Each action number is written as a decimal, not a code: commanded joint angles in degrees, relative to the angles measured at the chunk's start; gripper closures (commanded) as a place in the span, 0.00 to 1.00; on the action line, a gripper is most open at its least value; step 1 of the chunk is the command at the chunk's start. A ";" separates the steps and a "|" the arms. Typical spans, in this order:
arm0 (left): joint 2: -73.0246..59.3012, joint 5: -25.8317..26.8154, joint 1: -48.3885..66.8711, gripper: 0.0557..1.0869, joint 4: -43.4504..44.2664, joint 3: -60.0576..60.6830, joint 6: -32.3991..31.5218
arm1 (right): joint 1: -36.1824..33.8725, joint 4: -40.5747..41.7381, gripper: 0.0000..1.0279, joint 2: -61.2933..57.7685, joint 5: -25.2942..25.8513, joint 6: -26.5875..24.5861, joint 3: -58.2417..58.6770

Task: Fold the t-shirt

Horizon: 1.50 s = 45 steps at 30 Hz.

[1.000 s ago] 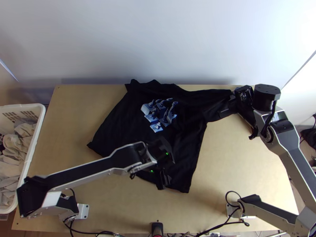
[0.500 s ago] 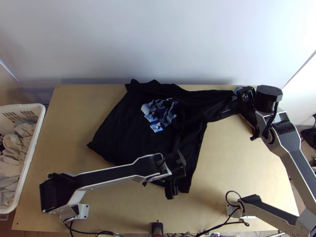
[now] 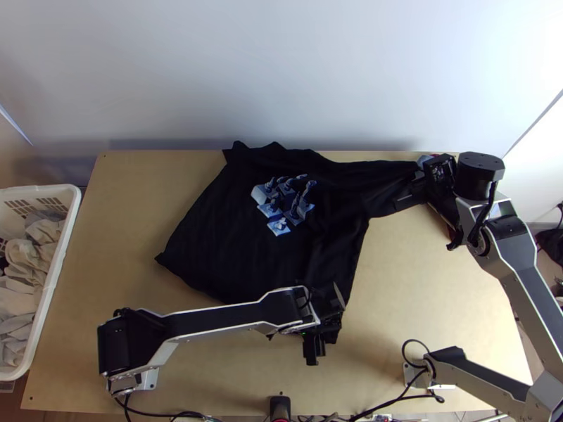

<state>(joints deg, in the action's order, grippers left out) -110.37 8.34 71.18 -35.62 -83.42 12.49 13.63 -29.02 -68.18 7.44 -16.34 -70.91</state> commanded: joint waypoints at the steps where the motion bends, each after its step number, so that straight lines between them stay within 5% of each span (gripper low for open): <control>1: -3.01 -0.08 0.19 0.37 -0.42 -1.75 1.31 | -0.18 0.19 0.97 -0.20 -0.06 0.08 -0.01; 5: -4.07 0.01 0.19 0.49 -2.62 -3.16 2.10 | -0.18 0.27 0.97 -0.28 -0.06 -0.01 -0.10; 13: -3.45 0.45 0.10 0.97 -4.20 -3.33 2.45 | -0.36 0.36 0.97 -0.28 -0.06 -0.01 -0.01; 28: 16.24 -0.52 -13.35 0.96 -7.36 -3.77 2.89 | 0.00 0.10 0.97 -1.87 -0.06 0.08 -4.85; 45: 39.61 -13.35 -36.11 0.97 -5.43 -6.76 7.99 | 1.14 -4.21 0.97 -7.14 2.31 0.61 -22.25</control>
<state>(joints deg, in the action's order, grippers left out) -78.76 -0.54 44.01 -43.40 -88.73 18.85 14.22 -31.86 -74.13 8.16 -15.84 -87.72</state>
